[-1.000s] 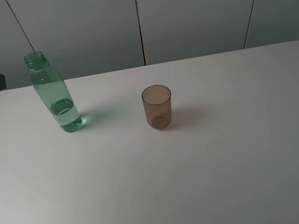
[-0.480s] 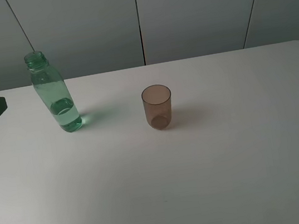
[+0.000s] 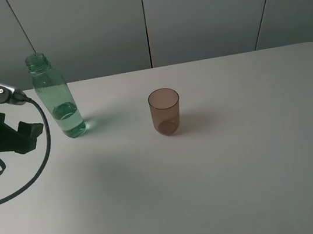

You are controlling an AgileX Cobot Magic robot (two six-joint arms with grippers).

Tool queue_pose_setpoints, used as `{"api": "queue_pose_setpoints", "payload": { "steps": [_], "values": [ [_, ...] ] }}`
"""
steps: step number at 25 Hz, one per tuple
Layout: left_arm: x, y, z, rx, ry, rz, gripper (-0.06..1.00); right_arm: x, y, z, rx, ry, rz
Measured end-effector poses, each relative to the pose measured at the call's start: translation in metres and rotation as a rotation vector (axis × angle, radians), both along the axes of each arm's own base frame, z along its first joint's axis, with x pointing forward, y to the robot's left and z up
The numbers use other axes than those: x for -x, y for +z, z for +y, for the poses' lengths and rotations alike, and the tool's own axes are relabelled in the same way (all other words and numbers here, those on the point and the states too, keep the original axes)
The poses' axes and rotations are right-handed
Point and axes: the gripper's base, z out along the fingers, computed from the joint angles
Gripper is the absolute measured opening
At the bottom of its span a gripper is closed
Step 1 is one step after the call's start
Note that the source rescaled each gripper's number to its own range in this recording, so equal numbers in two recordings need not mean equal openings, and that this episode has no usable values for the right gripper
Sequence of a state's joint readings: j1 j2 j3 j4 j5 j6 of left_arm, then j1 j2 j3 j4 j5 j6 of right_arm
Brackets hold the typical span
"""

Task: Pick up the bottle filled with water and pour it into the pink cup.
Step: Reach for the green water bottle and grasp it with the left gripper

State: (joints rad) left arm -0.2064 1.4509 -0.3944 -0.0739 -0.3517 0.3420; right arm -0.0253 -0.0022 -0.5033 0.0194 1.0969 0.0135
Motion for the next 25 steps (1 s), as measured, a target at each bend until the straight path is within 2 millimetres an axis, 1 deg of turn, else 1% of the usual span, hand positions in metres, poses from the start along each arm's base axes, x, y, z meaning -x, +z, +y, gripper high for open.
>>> {"api": "queue_pose_setpoints", "payload": {
  "steps": [2, 5, 8, 11, 14, 17, 21, 25],
  "values": [
    [-0.004, -0.011, -0.002, -0.030, -0.040, 0.006, 0.96, 0.000, 0.000, 0.000, 0.000, 0.000, 0.000],
    [-0.011, -0.022, -0.007, -0.052, -0.102, -0.045, 0.96, 0.000, 0.000, 0.000, 0.000, 0.000, 0.000],
    [-0.011, -0.029, -0.010, -0.033, -0.136, -0.100, 0.96, 0.000, 0.000, 0.000, 0.000, 0.000, 0.000],
    [-0.009, -0.034, -0.011, -0.010, -0.136, -0.103, 0.96, 0.000, 0.000, 0.000, 0.000, 0.000, 0.000],
    [-0.001, -0.037, -0.009, 0.013, -0.112, -0.114, 0.96, 0.000, 0.000, 0.000, 0.000, 0.000, 0.000],
    [0.004, -0.040, -0.004, 0.030, -0.048, -0.109, 0.96, 0.000, 0.000, 0.000, 0.000, 0.000, 0.000],
    [0.004, -0.040, 0.002, 0.051, 0.035, -0.119, 0.96, 0.000, 0.000, 0.000, 0.000, 0.000, 0.000],
    [0.002, -0.038, 0.007, 0.054, 0.054, -0.144, 0.96, 0.000, 0.000, 0.000, 0.000, 0.000, 0.000]
  ]
}}
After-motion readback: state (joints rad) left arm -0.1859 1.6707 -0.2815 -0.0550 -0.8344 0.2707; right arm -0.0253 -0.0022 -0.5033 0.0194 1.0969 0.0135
